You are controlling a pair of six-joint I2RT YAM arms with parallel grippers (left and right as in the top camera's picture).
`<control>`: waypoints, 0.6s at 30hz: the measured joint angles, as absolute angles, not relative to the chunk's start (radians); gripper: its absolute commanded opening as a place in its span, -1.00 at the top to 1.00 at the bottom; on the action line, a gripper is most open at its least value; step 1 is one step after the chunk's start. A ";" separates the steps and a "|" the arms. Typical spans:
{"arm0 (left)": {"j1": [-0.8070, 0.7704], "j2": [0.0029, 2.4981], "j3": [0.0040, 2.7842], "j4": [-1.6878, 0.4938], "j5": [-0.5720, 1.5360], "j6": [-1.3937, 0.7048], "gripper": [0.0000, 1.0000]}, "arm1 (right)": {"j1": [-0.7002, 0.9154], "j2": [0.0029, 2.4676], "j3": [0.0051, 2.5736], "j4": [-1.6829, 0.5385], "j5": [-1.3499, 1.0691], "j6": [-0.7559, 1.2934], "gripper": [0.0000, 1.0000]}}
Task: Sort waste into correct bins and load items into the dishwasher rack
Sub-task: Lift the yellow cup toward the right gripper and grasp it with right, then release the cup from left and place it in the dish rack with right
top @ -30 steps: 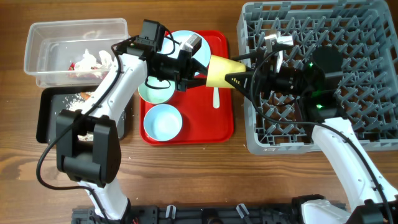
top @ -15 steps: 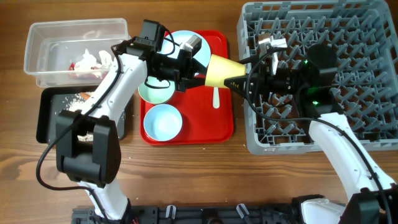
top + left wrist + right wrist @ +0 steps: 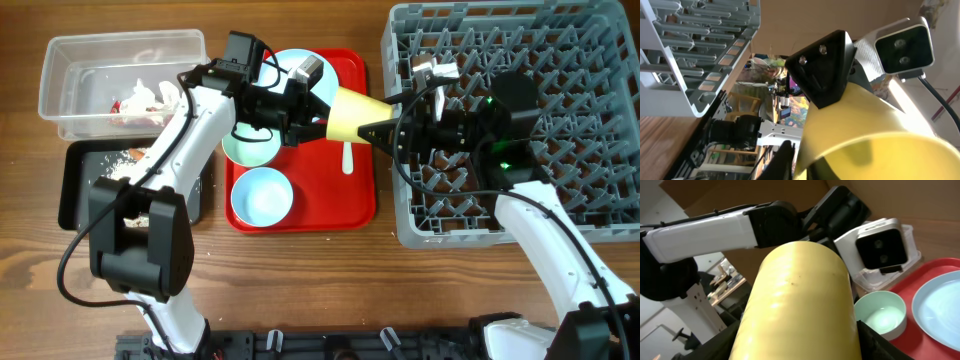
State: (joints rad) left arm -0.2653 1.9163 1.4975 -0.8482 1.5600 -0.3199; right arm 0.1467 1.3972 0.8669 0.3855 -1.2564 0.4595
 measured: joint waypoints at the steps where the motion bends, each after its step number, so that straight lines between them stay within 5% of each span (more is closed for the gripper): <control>1: -0.266 1.916 1.497 -0.848 1.560 -0.321 0.76 | 0.149 1.397 0.867 0.390 -1.256 0.459 0.05; 18: -0.266 1.916 1.497 -0.848 1.534 -0.321 0.63 | -0.082 1.397 0.867 0.308 -1.335 0.463 0.16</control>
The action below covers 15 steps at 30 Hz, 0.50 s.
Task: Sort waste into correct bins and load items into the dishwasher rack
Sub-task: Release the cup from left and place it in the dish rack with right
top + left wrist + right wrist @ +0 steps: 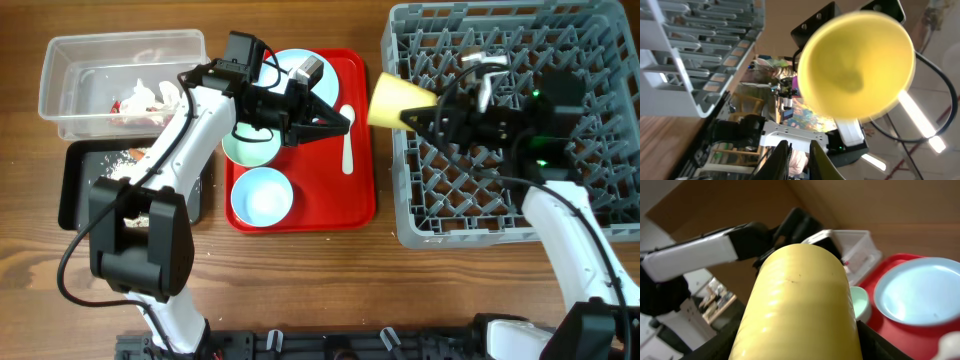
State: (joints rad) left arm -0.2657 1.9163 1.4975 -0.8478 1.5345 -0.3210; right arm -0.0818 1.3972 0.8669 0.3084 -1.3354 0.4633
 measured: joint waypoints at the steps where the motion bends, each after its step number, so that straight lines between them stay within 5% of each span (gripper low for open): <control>1: -0.266 1.916 1.497 -0.848 1.508 -0.322 0.62 | -0.101 1.397 0.868 0.281 -1.333 0.465 0.16; 15: -0.266 1.916 1.497 -0.882 0.722 -0.324 0.49 | -0.198 1.305 0.879 -0.217 -0.901 0.365 0.13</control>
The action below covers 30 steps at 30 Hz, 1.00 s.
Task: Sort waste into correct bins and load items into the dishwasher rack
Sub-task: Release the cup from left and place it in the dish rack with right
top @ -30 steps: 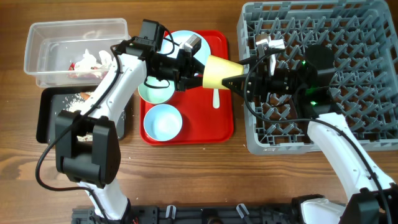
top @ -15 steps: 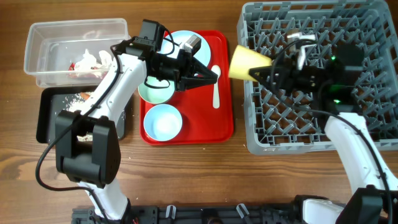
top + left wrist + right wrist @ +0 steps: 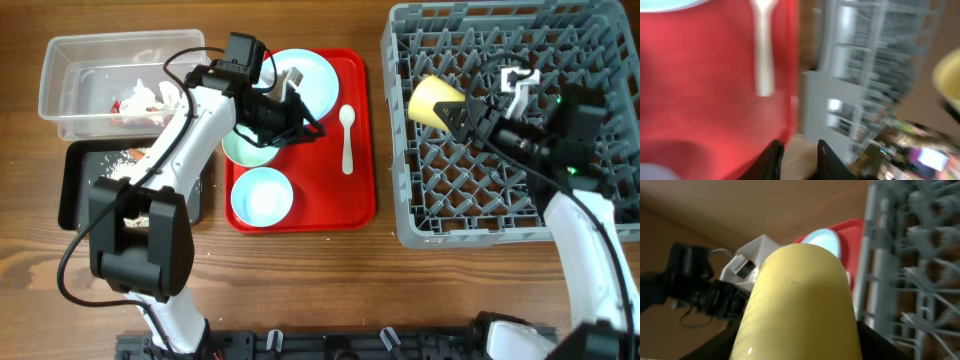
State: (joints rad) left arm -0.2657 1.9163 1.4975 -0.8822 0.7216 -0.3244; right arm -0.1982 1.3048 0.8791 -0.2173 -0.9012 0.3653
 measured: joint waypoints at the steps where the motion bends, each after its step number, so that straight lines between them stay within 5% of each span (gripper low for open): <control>1: -0.266 1.916 1.497 -0.892 0.680 -0.324 0.49 | -0.198 1.283 0.891 -0.271 -0.863 0.357 0.12; 17: -0.266 1.916 1.497 -0.901 0.466 -0.324 0.42 | -0.197 1.193 1.235 -1.158 -0.305 0.228 0.12; 30: -0.266 1.916 1.497 -0.905 0.381 -0.324 0.42 | -0.080 1.399 1.235 -1.299 -0.124 0.226 0.10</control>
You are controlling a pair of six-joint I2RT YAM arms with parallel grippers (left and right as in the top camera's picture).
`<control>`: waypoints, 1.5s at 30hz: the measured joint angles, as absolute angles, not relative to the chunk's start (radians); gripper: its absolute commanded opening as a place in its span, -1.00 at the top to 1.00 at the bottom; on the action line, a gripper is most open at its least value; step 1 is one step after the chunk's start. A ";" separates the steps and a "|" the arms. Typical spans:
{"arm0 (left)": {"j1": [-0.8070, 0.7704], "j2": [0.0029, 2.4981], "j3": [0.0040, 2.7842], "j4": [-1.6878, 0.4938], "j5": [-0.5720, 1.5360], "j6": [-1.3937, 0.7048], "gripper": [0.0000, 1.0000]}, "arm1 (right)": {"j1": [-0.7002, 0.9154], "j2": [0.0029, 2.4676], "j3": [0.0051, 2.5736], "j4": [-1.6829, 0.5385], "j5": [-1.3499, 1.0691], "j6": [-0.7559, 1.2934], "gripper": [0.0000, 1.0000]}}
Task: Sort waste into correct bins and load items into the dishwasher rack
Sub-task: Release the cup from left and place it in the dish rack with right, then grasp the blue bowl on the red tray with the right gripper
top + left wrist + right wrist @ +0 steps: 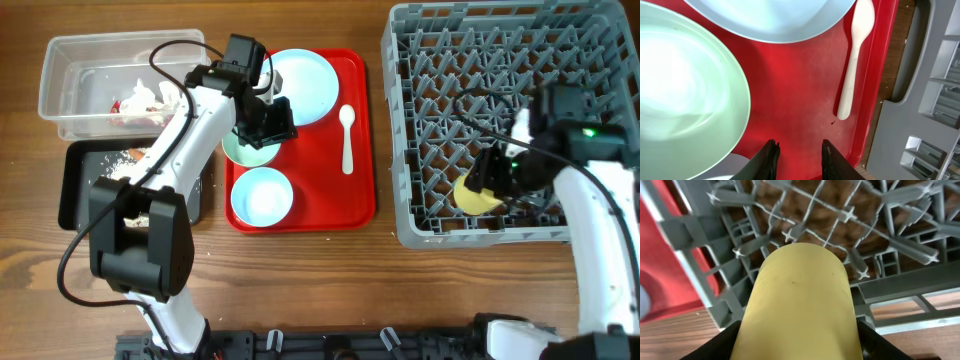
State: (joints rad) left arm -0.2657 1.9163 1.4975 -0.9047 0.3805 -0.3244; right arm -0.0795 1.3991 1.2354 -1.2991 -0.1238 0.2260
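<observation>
A yellow cup (pixel 477 194) (pixel 800 305) is low over the front part of the grey dishwasher rack (pixel 420 235), and my right gripper (pixel 497 178) is shut on it. The rack's prongs (pixel 840 215) show just beyond the cup. My left gripper (pixel 272 120) (pixel 797 152) hangs open and empty over the red tray (pixel 355 205) (pixel 805 90). On that tray lie a white spoon (pixel 347 138) (pixel 854 65), a light blue plate (pixel 305 80) (pixel 770 20), a pale green bowl (pixel 240 150) (pixel 680 95) and a blue bowl (pixel 262 196).
A clear plastic bin (pixel 60 110) holding crumpled waste stands at the back left. A black tray (pixel 72 190) with white crumbs lies in front of it. The rack fills the right side of the wooden table (pixel 320 290).
My right gripper has moved the yellow cup from the rack's back left down to its front part. My left gripper now points straight down at the tray by the green bowl.
At first both grippers met at the yellow cup above the tray. Then the cup was in my right gripper alone, by the rack's left edge, and the left gripper was empty. It was then over the rack, and now sits low at the front.
</observation>
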 measured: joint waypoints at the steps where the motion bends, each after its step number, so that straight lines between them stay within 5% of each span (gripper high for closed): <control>1: -0.266 1.916 1.497 -0.905 0.378 -0.324 0.42 | -0.066 1.415 1.235 -1.302 -0.113 0.229 0.10; 5: -0.266 1.916 1.497 -0.905 0.377 -0.324 0.41 | -0.037 1.505 1.235 -1.303 -0.088 0.234 0.08; 10: -0.266 1.916 1.497 -0.905 0.374 -0.324 0.40 | -0.037 1.571 1.235 -1.301 -0.081 0.237 -0.42; 12: -0.266 1.916 1.497 -0.905 0.374 -0.324 0.40 | -0.037 1.571 1.235 -1.301 -0.080 0.236 -0.47; 24: -0.266 1.916 1.497 -0.905 0.374 -0.324 0.38 | -0.037 1.572 1.245 -1.296 -0.078 0.249 -0.54; 34: -0.266 1.916 1.497 -0.905 0.371 -0.324 0.32 | -0.020 1.572 1.535 -1.294 -0.136 0.244 -0.54; 45: -0.245 1.915 1.507 -0.943 0.365 -0.324 0.38 | 0.235 1.572 1.607 -1.003 -0.192 0.248 -0.54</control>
